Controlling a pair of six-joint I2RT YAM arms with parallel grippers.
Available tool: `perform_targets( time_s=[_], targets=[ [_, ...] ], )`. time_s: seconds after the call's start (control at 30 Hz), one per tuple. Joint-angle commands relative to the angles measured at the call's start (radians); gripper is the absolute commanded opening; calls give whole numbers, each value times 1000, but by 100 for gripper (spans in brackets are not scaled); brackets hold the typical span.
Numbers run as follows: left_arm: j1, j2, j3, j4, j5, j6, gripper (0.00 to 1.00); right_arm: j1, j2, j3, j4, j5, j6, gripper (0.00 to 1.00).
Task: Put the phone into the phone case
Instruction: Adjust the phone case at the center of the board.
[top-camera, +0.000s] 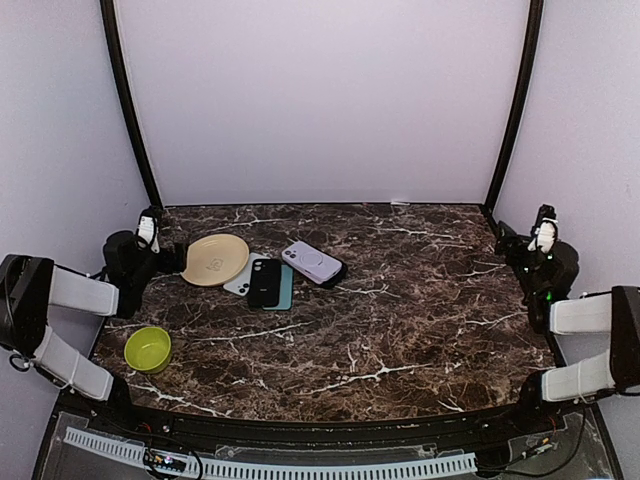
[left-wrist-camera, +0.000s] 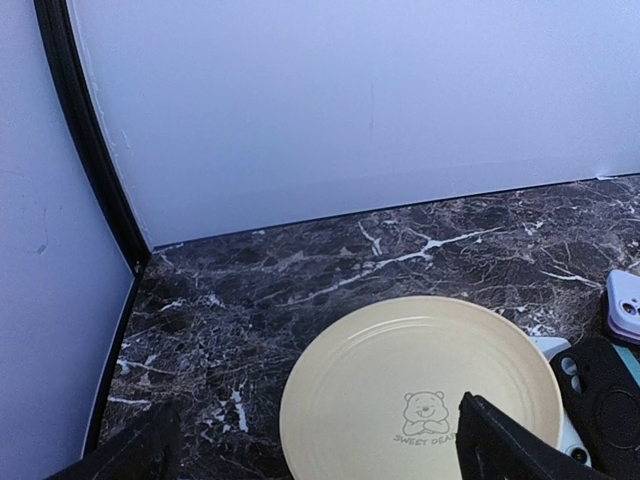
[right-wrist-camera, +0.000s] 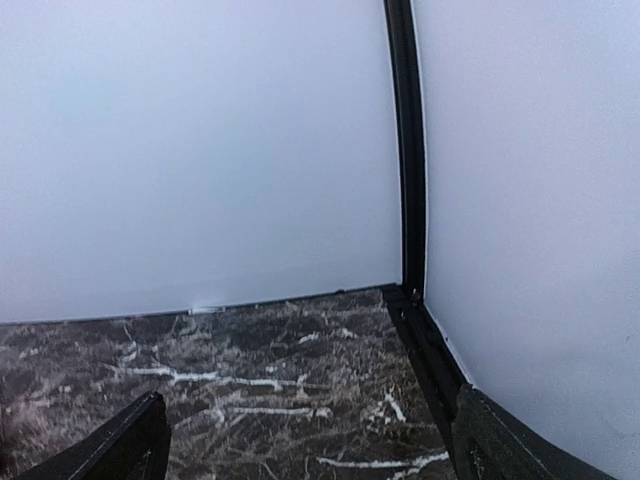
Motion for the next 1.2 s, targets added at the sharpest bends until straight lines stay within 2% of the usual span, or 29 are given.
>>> perform_targets(
  time_s=[0.0, 0.2, 0.27, 0.33, 0.47, 0.6, 0.7, 0.83, 0.93, 1.1, 1.17],
  targets=[
    [-24, -55, 65, -115, 41, -33, 96, -6, -105, 83, -120, -23, 112, 99],
    [-102, -58, 199, -369, 62, -5, 91, -5, -103, 264, -331, -289, 214, 98],
    [-120, -67, 225, -421, 83, -5, 90, -2, -71, 328, -396, -387, 256, 92],
    [-131, -81, 238, -451, 100, -10, 90, 24, -40, 396, -479, -404, 280, 86],
    [-143, -107, 254, -488, 94, -22, 90, 210, 31, 573, -773, -218, 153, 82],
    [-149, -112, 266, -508, 87, -29, 90, 418, 177, 780, -1043, -34, 28, 85],
    [-153, -107, 275, -517, 94, -36, 90, 533, 312, 939, -1183, 19, -4, 91],
    [-160, -94, 287, -531, 101, -40, 89, 691, 494, 1153, -1326, 132, -53, 92],
    [-168, -88, 294, -541, 109, -43, 89, 764, 628, 1294, -1418, 163, -82, 90],
    [-178, -85, 293, -539, 121, -50, 88, 790, 816, 1470, -1551, 141, -50, 73],
    [-184, -79, 292, -537, 119, -55, 88, 792, 866, 1506, -1583, 111, -43, 70]
  ],
)
